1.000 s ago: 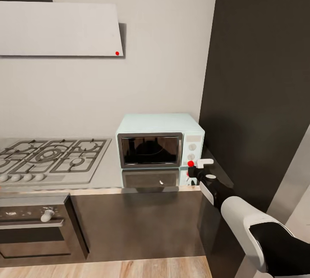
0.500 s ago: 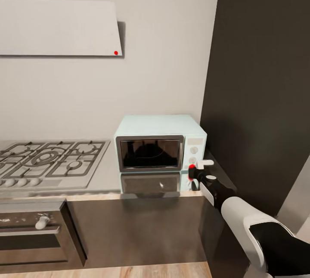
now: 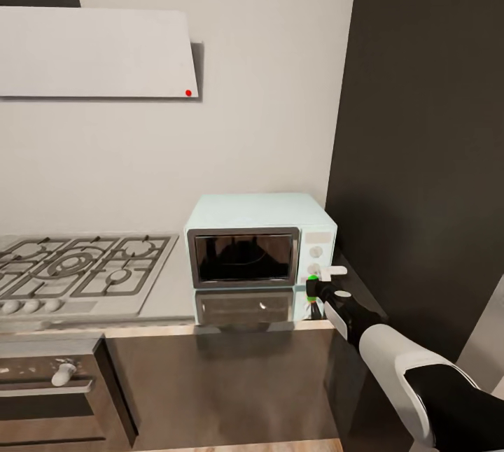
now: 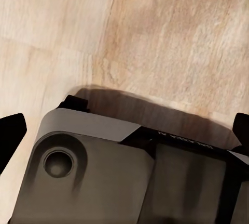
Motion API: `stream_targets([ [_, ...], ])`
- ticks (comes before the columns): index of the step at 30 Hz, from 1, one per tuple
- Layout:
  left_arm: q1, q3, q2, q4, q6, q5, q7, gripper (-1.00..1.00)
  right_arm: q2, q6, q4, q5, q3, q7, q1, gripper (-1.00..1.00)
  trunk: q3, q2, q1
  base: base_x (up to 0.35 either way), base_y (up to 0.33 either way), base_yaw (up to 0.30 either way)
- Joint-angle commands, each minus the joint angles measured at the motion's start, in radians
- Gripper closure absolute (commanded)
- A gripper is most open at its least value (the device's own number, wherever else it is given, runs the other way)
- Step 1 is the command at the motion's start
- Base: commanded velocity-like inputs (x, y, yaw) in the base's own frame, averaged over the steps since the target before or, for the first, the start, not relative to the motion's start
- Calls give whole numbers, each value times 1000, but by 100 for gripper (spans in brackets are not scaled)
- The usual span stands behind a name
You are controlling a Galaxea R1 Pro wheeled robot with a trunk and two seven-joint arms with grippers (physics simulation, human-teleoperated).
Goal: In the kitchen, take the popcorn bag from the countertop, put it into the microwave, and heat it until the popcorn is cooked so the cooked popcorn ends up inside the bag.
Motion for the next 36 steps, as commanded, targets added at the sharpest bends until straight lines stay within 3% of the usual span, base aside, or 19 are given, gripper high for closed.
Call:
stream_targets([
  [1,0,-8,0,0,-3,5,4,-100,-1,1,-1,-8,8,-6,-14,100,-1,0,20,0,0,0],
  [8,0,-9,-6,0,-4,4,5,-100,0,1,-1,-6,8,-6,-14,100,-1,0,20,-93,0,0],
  [25,0,-9,-7,0,-4,4,7,-100,-2,17,-48,10,10,0,-14,100,-1,0,20,-331,0,0],
  [33,0,-9,-7,0,-3,2,7,-100,-5,198,-164,2,3,0,-14,100,-1,0,20,-289,0,0],
  [36,0,-9,-7,0,-3,2,7,-100,-5,224,-186,-1,4,0,-14,100,-1,0,20,-48,0,0],
])
